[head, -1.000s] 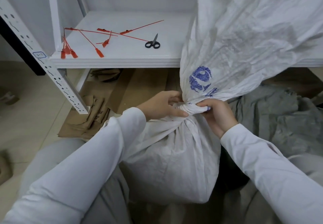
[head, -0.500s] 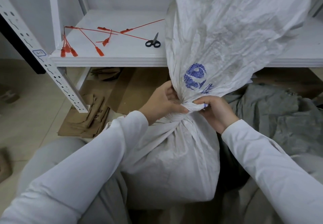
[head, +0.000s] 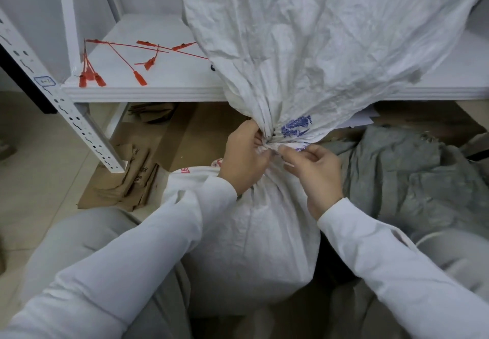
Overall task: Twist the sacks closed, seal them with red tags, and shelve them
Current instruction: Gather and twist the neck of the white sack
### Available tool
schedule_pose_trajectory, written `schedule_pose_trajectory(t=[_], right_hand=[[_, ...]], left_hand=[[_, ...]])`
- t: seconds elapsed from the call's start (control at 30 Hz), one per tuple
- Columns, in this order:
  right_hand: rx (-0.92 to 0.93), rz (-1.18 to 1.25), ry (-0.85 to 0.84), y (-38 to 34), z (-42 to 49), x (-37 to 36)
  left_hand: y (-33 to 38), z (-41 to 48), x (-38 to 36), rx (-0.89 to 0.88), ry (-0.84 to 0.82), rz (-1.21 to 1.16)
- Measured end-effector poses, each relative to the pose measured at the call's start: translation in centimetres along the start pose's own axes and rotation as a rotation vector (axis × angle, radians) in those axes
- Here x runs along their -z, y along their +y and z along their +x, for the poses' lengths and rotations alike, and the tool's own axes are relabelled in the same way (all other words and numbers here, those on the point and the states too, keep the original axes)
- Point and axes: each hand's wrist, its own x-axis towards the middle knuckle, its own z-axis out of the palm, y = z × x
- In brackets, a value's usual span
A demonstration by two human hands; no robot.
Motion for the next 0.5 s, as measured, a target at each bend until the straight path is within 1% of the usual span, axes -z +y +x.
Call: schedule_pose_trajectory(t=[0.07,0.13,0.27,0.37,0.5], right_hand=[[0.014,-0.016,-0.053,0.1,-0.7,-0.5],[0.015,-0.048,-0.04,0.3,-0.8,-0.9],[-0.018,-0.051,-0.007,0.4,-0.7,-1.0],[-0.024,-0.021,0.005,0.6,-0.6,-0.8],[-0.025,-0.013,0.09,0.7,0.0,-0.6]], left_hand=[[0.0,-0.5,-0.7,-0.072,0.007,0.118],[0.6,-1.1,-0.9,-0.147,-0.011,0.233],[0.8,-0.8,0.0,-0.25,-0.137,0.296],[0.6,-0.2,0.5,-0.246,-0.259,0.2],[1.4,0.1,1.1,-0.147,-0.413,0.009]])
